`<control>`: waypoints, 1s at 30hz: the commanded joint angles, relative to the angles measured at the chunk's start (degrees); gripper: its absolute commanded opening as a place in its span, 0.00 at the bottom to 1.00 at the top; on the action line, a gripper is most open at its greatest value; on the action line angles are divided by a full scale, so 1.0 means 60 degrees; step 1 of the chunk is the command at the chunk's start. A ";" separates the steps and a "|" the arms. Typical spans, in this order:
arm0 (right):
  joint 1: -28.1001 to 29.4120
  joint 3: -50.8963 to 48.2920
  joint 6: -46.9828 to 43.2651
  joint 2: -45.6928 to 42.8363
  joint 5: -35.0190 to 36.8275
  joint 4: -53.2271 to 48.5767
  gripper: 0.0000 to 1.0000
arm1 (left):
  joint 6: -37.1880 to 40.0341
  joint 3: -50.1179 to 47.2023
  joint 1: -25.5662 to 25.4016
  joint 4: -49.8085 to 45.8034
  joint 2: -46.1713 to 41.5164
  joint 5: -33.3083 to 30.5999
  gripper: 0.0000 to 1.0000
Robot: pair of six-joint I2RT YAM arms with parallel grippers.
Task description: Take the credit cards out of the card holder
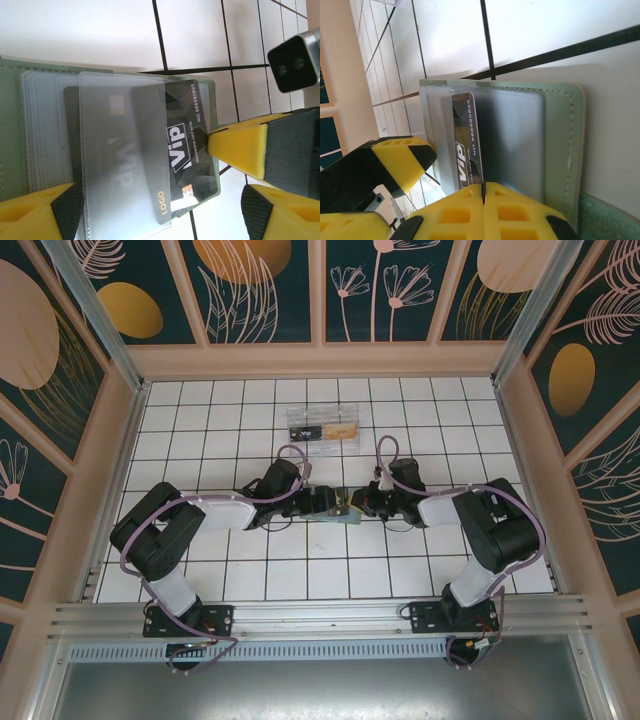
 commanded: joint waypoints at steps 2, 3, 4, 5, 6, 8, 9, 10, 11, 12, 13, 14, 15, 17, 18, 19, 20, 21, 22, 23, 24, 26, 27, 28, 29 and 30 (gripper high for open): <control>-0.0109 -0.0216 -0.0304 -0.0397 -0.0260 0.0149 0.00 | -0.0071 -0.0023 -0.0032 -0.0237 -0.0342 -0.0169 0.84; -0.0116 -0.0224 -0.0303 -0.0392 -0.0287 0.0163 0.00 | -0.0061 -0.0006 -0.0041 -0.0305 -0.0429 -0.0226 0.83; -0.0107 -0.0224 -0.0307 -0.0381 -0.0301 0.0181 0.00 | -0.0033 0.0020 -0.0040 -0.0382 -0.0529 -0.0312 0.82; -0.0109 -0.0235 -0.0297 -0.0359 -0.0305 0.0203 0.00 | -0.0022 0.0048 -0.0040 -0.0457 -0.0626 -0.0383 0.81; -0.0114 -0.0238 -0.0302 -0.0349 -0.0300 0.0218 0.00 | -0.0014 0.0078 -0.0041 -0.0536 -0.0700 -0.0439 0.78; -0.0102 -0.0238 -0.0289 -0.0312 -0.0290 0.0258 0.00 | -0.0002 0.0166 -0.0037 -0.0647 -0.0850 -0.0532 0.72; -0.0095 -0.0238 -0.0289 -0.0281 -0.0290 0.0269 0.00 | 0.0012 0.0189 -0.0038 -0.0675 -0.0886 -0.0560 0.69; -0.0076 -0.0236 -0.0275 -0.0248 -0.0305 0.0296 0.00 | 0.0026 0.0232 -0.0041 -0.0674 -0.0903 -0.0567 0.57; -0.0083 -0.0238 -0.0265 -0.0215 -0.0305 0.0325 0.00 | 0.0026 0.0291 -0.0040 -0.0670 -0.0862 -0.0554 0.45; -0.0085 -0.0237 -0.0254 -0.0206 -0.0312 0.0341 0.00 | 0.0036 0.0345 -0.0048 -0.0648 -0.0793 -0.0519 0.37; -0.0060 -0.0224 -0.0265 -0.0176 -0.0327 0.0366 0.00 | 0.0044 0.0430 -0.0067 -0.0617 -0.0673 -0.0456 0.24; -0.0061 -0.0224 -0.0268 -0.0161 -0.0334 0.0368 0.00 | 0.0044 0.0547 -0.0084 -0.0614 -0.0505 -0.0394 0.15; -0.0054 -0.0222 -0.0276 -0.0147 -0.0327 0.0368 0.00 | 0.0043 0.0651 -0.0121 -0.0605 -0.0338 -0.0340 0.13; -0.0047 -0.0231 -0.0264 -0.0099 -0.0334 0.0394 0.00 | 0.0015 0.0880 -0.0182 -0.0543 -0.0074 -0.0240 0.05; -0.0054 -0.0238 -0.0265 -0.0086 -0.0349 0.0409 0.00 | 0.0005 0.1014 -0.0217 -0.0525 0.0264 -0.0205 0.03; -0.0050 -0.0238 -0.0269 -0.0066 -0.0338 0.0412 0.00 | 0.0004 0.1120 -0.0260 -0.0510 0.0439 -0.0166 0.04; -0.0044 -0.0238 -0.0266 -0.0056 -0.0348 0.0426 0.00 | 0.0001 0.1202 -0.0279 -0.0530 0.0568 -0.0168 0.04; -0.0039 -0.0238 -0.0267 -0.0015 -0.0362 0.0441 0.00 | 0.0001 0.1289 -0.0317 -0.0550 0.0712 -0.0157 0.05; -0.0032 -0.0227 -0.0285 0.0006 -0.0391 0.0465 0.00 | -0.0018 0.1358 -0.0323 -0.0574 0.0815 -0.0159 0.06; -0.0026 -0.0224 -0.0289 0.0048 -0.0404 0.0474 0.00 | -0.0028 0.1405 -0.0331 -0.0619 0.0933 -0.0169 0.06; -0.0025 -0.0210 -0.0279 0.0072 -0.0420 0.0492 0.00 | -0.0036 0.1423 -0.0341 -0.0652 0.1016 -0.0186 0.06; -0.0009 -0.0180 -0.0288 0.0145 -0.0459 0.0510 0.00 | -0.0068 0.1430 -0.0350 -0.0728 0.1142 -0.0250 0.06; -0.0006 -0.0169 -0.0296 0.0168 -0.0466 0.0529 0.00 | -0.0074 0.1414 -0.0354 -0.0786 0.1185 -0.0294 0.06; -0.0008 -0.0165 -0.0298 0.0189 -0.0494 0.0554 0.00 | -0.0073 0.1413 -0.0353 -0.0860 0.1248 -0.0343 0.06; -0.0003 -0.0164 -0.0305 0.0218 -0.0509 0.0562 0.00 | -0.0073 0.1413 -0.0355 -0.0911 0.1277 -0.0384 0.06; -0.0008 -0.0151 -0.0306 0.0232 -0.0524 0.0586 0.00 | -0.0100 0.1364 -0.0354 -0.0907 0.1278 -0.0402 0.06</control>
